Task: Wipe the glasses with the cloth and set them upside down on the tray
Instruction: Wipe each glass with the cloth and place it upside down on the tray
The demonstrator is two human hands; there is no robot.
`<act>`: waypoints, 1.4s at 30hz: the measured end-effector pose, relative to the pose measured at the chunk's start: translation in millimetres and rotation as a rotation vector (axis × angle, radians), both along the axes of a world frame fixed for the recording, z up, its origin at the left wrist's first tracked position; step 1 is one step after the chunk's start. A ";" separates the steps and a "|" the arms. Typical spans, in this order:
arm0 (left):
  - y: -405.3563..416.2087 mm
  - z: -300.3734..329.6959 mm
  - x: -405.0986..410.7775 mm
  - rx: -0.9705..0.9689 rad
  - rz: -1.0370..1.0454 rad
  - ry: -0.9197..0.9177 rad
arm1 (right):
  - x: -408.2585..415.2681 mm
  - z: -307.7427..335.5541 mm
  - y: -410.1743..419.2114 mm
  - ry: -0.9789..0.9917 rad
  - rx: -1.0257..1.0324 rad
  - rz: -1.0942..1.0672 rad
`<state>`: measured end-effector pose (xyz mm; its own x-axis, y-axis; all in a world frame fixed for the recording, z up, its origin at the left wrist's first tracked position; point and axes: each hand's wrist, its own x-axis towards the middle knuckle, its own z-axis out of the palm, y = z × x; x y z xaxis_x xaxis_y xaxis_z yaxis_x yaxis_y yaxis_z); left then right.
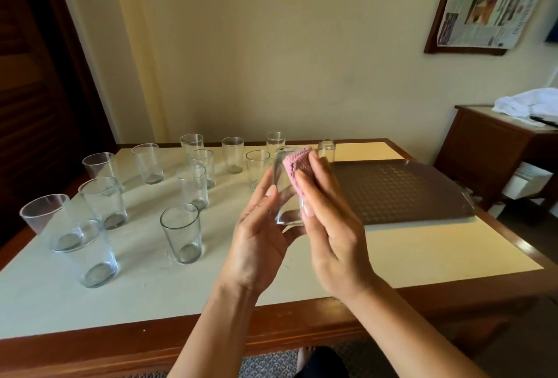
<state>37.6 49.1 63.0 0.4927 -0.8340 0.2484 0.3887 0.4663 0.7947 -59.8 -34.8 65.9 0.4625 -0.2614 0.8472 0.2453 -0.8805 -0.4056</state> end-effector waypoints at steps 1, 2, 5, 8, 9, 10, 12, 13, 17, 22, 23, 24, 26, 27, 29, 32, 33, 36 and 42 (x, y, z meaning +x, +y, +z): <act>-0.4 2.5 1.5 -0.008 0.026 0.033 | -3.6 -7.8 5.7 0.010 0.004 0.012; -1.6 2.8 3.7 -0.007 0.048 0.057 | -7.4 -17.2 12.8 0.019 0.011 0.024; -0.1 2.7 3.7 0.017 0.035 0.173 | -11.2 -31.3 22.2 0.022 0.004 0.036; 2.7 -0.2 -2.8 0.016 -0.057 0.131 | -3.1 -9.7 5.5 -0.008 0.036 0.023; 2.5 1.0 -5.3 0.024 -0.071 0.084 | -1.1 -1.9 -0.5 -0.017 0.054 0.009; 1.6 1.1 -4.9 0.028 -0.067 0.045 | -0.3 2.2 -4.2 -0.025 0.070 0.004; -0.8 2.6 -3.0 0.006 0.005 0.024 | -3.3 -1.8 -1.2 -0.028 0.117 0.036; -2.0 3.4 -1.5 -0.007 0.037 0.023 | -6.0 -8.9 4.2 -0.023 0.138 0.063; -3.8 4.8 -0.7 0.006 0.072 0.039 | -10.3 -27.5 16.0 -0.011 0.125 0.103; -3.2 0.7 -4.7 0.015 -0.074 0.059 | 1.8 8.2 -9.2 -0.046 0.111 0.069; -3.8 1.2 -3.6 0.003 -0.067 0.060 | 0.8 8.5 -9.2 -0.044 0.106 0.067; -4.4 2.3 -2.3 -0.010 -0.041 0.049 | -1.9 4.9 -6.5 -0.039 0.111 0.075; -5.3 5.3 1.1 -0.025 0.027 0.035 | -9.0 -10.9 3.3 -0.025 0.127 0.098; -5.4 5.7 2.2 -0.027 0.054 0.042 | -12.1 -19.3 8.2 -0.017 0.131 0.103; -4.8 4.3 1.1 -0.027 0.058 0.030 | -12.2 -24.7 10.1 -0.015 0.130 0.112; -4.1 -2.1 -3.4 -0.058 0.006 -0.003 | -3.9 -3.6 -1.7 -0.042 0.113 0.087; -4.0 -1.5 -4.8 -0.063 -0.014 0.006 | -1.6 4.3 -6.3 -0.051 0.110 0.067; -5.2 4.0 0.0 -0.054 -0.036 -0.003 | -1.4 4.5 -7.3 -0.045 0.135 0.069; 2.0 0.3 5.6 -0.036 0.059 -0.038 | -12.9 -27.1 13.7 -0.031 0.142 0.109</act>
